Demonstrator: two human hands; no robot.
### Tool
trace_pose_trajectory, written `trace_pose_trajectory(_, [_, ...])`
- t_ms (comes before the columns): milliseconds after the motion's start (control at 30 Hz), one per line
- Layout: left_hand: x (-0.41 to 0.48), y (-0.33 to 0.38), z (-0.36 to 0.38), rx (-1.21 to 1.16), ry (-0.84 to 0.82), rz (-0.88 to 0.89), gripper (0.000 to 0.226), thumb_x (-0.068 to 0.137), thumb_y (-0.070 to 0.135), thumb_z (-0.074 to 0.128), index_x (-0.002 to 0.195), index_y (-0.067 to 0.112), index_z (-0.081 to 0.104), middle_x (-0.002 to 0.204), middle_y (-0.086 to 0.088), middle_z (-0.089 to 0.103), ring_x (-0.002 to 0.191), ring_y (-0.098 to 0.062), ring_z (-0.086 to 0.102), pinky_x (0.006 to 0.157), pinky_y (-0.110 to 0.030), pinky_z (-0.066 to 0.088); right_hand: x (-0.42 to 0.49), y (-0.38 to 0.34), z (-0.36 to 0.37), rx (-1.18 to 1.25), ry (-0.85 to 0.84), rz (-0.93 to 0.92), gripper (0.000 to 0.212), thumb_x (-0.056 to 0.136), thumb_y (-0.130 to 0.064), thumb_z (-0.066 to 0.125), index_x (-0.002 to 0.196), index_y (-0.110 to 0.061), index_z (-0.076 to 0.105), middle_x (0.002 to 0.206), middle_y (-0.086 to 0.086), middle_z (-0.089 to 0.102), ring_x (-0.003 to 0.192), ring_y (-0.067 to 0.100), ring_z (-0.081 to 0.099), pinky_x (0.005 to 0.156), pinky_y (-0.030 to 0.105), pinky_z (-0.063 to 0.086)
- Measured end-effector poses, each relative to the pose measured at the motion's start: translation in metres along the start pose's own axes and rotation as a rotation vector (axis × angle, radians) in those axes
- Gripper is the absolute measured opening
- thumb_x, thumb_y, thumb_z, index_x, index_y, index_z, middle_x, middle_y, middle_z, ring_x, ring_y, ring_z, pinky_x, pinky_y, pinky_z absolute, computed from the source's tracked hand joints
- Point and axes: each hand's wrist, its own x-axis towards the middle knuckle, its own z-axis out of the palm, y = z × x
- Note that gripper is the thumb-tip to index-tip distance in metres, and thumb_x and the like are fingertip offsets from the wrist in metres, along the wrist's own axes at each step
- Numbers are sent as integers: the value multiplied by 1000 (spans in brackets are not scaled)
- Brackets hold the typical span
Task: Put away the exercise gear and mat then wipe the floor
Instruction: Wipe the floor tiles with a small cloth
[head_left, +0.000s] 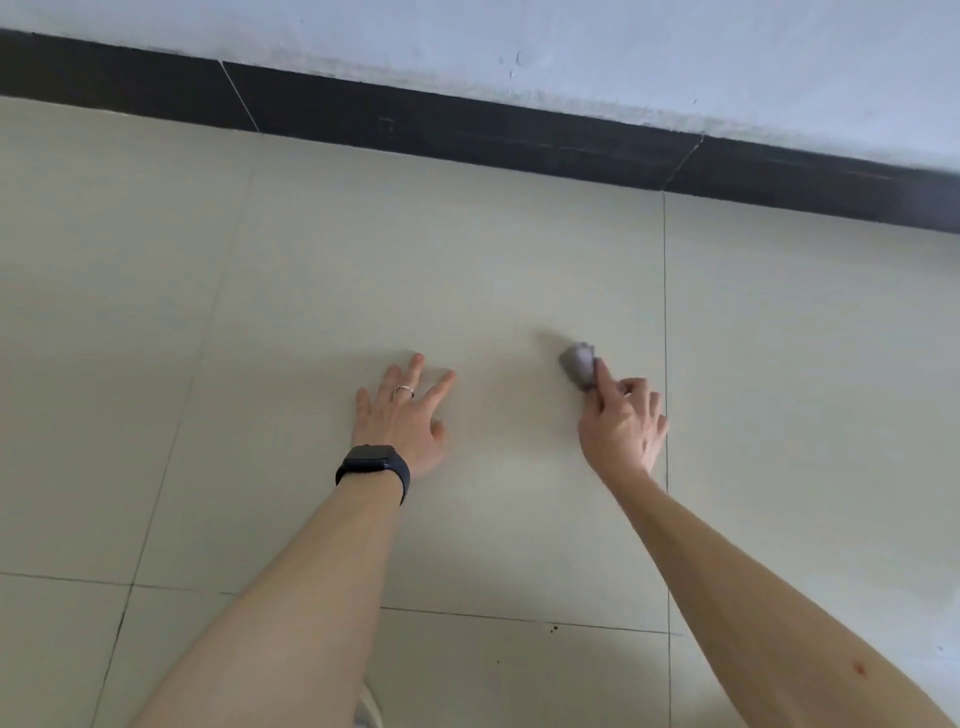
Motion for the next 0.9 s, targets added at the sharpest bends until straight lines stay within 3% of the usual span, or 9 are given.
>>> trace_pose_trajectory(67, [1,-9,3,30,26,28,65,96,36,38,154,50,12,168,3,1,152,-25,7,117,-57,13,12,-16,1,127,-25,346,49,101,-32,40,148,-46,36,126,2,47,119,26,39,98,39,28])
trace_pose_trajectory(100, [3,-12,3,51,67,47,63,95,37,41,152,51,19,167,2,10,150,-27,15,116,-58,14,4,-25,2,102,-75,310,51,101,-32,40,149,-45,34,124,2,46,117,26,39,97,40,29])
trace_pose_trajectory(200, [16,-14,0,80,201,84,56,88,37,54,143,47,43,151,-2,42,137,-29,38,113,-62,20,-59,-43,12,31,-134,-369,63,89,-24,58,148,-35,41,106,4,52,94,30,50,79,40,43])
trace_pose_trajectory(333, [57,-20,-25,90,219,68,55,93,41,44,147,47,36,160,-1,30,147,-30,22,116,-60,14,-57,-23,18,6,-217,-962,57,86,-20,66,141,-30,52,96,2,57,82,26,55,70,38,47])
trace_pose_trajectory(467, [97,-53,-47,91,127,-55,61,99,61,22,153,52,-6,166,6,-17,153,-25,-12,121,-55,-1,42,-9,12,-50,50,-352,47,91,-31,54,137,-36,57,102,6,57,89,33,55,77,41,42])
trace_pose_trajectory(600, [114,-81,-48,39,69,-99,58,93,73,7,142,63,-23,159,13,-35,149,-22,-28,121,-56,-7,106,-29,7,72,35,292,49,98,-27,48,146,-36,46,120,12,50,114,34,43,96,43,32])
trace_pose_trajectory(667, [112,-83,-38,15,157,-77,58,91,75,4,143,64,-20,159,16,-33,149,-19,-27,121,-56,-7,86,-60,19,84,33,106,51,94,-24,54,144,-33,49,112,11,52,103,35,48,88,43,38])
trace_pose_trajectory(800, [114,-82,-33,19,291,-76,61,90,71,17,148,62,-1,165,15,-15,154,-19,-12,122,-56,0,20,-98,41,41,-153,-707,54,87,-24,60,140,-29,54,96,3,54,80,28,52,67,38,45])
trace_pose_trajectory(900, [117,-86,-28,38,315,-77,62,91,69,20,149,62,0,165,15,-15,154,-19,-12,122,-56,1,64,-87,33,10,-136,-885,49,89,-22,62,137,-29,58,96,2,57,79,27,53,68,38,45])
